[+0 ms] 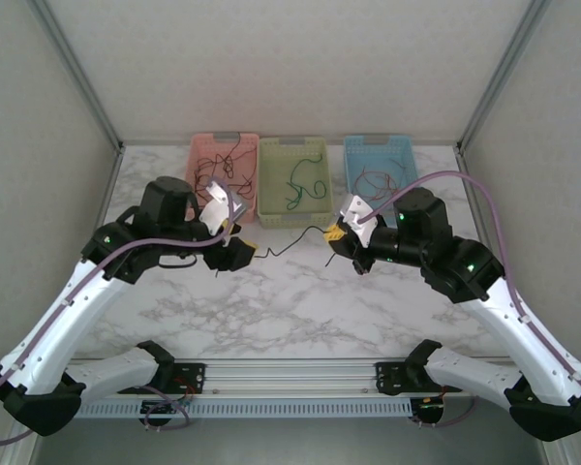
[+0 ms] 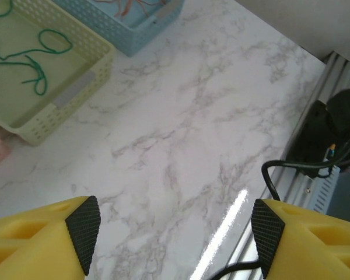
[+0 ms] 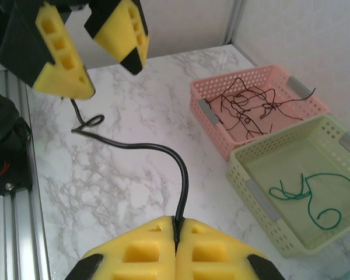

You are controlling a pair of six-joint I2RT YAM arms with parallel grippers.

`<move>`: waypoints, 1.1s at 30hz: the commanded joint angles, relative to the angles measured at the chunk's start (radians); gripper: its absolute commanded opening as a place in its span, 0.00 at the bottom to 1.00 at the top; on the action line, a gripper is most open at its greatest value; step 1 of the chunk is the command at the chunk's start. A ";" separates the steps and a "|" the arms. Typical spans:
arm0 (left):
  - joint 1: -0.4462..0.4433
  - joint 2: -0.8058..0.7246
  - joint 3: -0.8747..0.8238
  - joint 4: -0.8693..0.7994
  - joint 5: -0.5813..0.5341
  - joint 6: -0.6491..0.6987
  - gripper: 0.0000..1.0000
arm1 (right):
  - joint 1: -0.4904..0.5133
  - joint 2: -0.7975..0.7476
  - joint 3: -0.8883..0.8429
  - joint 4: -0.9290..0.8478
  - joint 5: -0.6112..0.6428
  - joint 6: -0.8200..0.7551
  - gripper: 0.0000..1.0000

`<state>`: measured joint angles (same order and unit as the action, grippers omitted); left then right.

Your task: Untangle the cables

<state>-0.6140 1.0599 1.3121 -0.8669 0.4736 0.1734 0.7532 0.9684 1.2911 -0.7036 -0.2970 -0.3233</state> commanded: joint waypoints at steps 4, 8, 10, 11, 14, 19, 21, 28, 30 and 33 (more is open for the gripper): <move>-0.020 -0.018 -0.028 -0.021 0.068 0.010 0.70 | -0.002 0.018 0.049 -0.025 0.023 -0.028 0.00; -0.020 -0.050 -0.025 0.004 0.117 0.000 0.70 | -0.002 0.040 0.061 -0.045 0.081 -0.036 0.00; -0.023 -0.059 -0.035 0.020 0.149 -0.009 0.71 | -0.002 0.030 0.059 -0.029 0.049 -0.034 0.00; -0.024 -0.061 -0.040 0.022 0.150 -0.006 0.72 | -0.002 0.024 0.057 -0.020 0.028 -0.036 0.00; -0.027 -0.040 -0.041 -0.011 0.105 0.004 0.72 | -0.002 0.013 0.058 -0.011 0.015 -0.042 0.00; -0.038 -0.029 -0.046 -0.020 0.021 0.006 0.70 | -0.002 0.011 0.070 -0.036 -0.024 -0.047 0.00; -0.039 -0.042 -0.049 -0.004 -0.031 0.005 0.70 | -0.002 0.014 0.072 -0.049 -0.038 -0.049 0.00; -0.044 -0.021 -0.052 -0.017 0.022 -0.006 0.54 | -0.002 0.019 0.077 -0.038 -0.003 -0.042 0.00; -0.046 -0.023 -0.061 -0.017 0.023 -0.011 0.38 | -0.002 0.021 0.081 -0.036 0.002 -0.045 0.00; -0.049 -0.035 -0.071 -0.018 0.013 -0.012 0.29 | -0.002 0.018 0.083 -0.036 0.008 -0.046 0.00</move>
<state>-0.6548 1.0359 1.2549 -0.8726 0.4892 0.1642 0.7532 0.9928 1.3399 -0.7452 -0.2951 -0.3561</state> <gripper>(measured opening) 0.305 0.047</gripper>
